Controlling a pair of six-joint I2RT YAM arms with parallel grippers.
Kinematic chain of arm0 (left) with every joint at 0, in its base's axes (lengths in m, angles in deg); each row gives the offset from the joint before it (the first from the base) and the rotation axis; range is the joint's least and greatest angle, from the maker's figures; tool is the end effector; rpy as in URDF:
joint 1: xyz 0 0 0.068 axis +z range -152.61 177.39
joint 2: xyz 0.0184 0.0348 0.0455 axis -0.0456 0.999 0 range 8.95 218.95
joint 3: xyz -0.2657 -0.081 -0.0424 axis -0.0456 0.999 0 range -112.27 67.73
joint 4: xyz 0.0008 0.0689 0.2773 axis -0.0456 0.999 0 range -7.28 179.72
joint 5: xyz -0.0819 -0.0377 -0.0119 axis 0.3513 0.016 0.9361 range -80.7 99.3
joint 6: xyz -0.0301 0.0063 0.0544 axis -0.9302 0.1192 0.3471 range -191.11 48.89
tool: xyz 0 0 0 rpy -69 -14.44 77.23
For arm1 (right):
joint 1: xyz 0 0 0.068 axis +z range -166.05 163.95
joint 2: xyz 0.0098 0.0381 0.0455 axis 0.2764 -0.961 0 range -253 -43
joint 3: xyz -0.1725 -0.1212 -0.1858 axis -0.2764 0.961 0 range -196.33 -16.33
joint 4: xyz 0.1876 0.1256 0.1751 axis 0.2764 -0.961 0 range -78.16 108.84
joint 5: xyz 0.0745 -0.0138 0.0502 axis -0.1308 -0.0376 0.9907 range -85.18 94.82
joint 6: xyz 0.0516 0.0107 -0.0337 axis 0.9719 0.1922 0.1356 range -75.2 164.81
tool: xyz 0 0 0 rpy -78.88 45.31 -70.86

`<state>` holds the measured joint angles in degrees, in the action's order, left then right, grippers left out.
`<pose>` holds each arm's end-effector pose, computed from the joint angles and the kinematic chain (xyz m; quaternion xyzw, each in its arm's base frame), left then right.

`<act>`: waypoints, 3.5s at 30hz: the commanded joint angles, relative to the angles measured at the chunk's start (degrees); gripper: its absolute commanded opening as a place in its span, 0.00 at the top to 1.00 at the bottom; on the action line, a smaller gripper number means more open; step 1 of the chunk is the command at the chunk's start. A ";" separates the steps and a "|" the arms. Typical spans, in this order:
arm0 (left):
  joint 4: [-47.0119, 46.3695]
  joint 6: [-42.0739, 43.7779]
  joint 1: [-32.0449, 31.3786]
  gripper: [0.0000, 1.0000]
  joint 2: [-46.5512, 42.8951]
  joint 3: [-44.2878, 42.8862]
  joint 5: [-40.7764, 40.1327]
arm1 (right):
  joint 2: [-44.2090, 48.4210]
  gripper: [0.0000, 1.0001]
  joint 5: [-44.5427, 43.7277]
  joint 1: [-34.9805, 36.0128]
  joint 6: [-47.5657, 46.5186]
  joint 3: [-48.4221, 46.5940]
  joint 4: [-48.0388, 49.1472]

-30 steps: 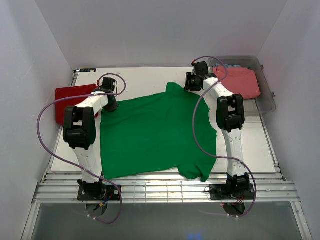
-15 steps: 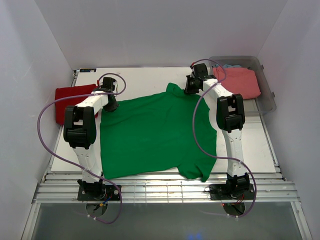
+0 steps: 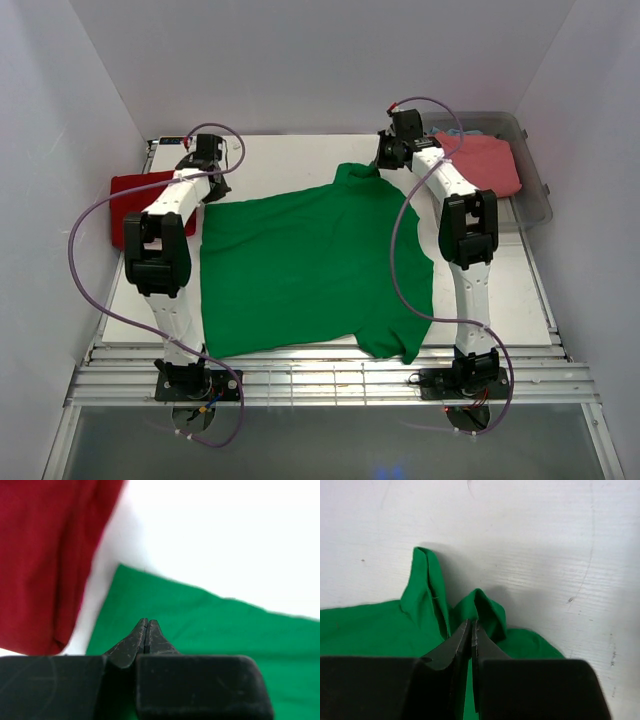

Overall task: Fold and stack the t-shirts
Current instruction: Flatten the tshirt out, then fold the tshirt

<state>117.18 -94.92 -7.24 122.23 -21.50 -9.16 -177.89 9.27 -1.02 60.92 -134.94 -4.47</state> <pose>0.4614 -0.0222 0.2067 -0.2012 0.9295 0.0838 0.2976 0.5616 0.1547 0.2107 -0.0080 0.9043 0.1481 0.4004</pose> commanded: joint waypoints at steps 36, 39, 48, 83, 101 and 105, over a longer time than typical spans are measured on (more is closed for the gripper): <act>-1.50 1.14 4.36 0.48 7.21 -4.72 -3.69 | 8.33 0.92 0.12 -0.35 -3.64 2.07 -1.91; -2.20 0.79 4.45 0.48 8.45 -6.04 -2.46 | 8.42 0.92 0.30 -0.35 -4.16 1.89 -2.44; -3.34 1.14 4.53 0.48 11.18 -9.03 -0.79 | 8.85 0.92 1.00 -0.35 -4.87 3.64 -2.79; -1.42 -1.32 6.64 1.00 19.70 -21.23 4.22 | 4.12 0.92 -2.25 -0.70 -4.17 -4.32 -3.93; -18.08 -3.26 7.08 1.00 5.33 -8.73 6.68 | 12.27 0.92 3.37 -5.10 -1.27 3.19 4.76; -25.30 -3.43 7.08 1.00 -3.39 2.99 7.12 | 17.81 0.92 4.78 -4.92 -1.62 11.80 6.17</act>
<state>101.92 -97.81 -0.48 129.37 -23.99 -2.95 -166.26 11.84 -6.42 59.72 -126.41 -2.32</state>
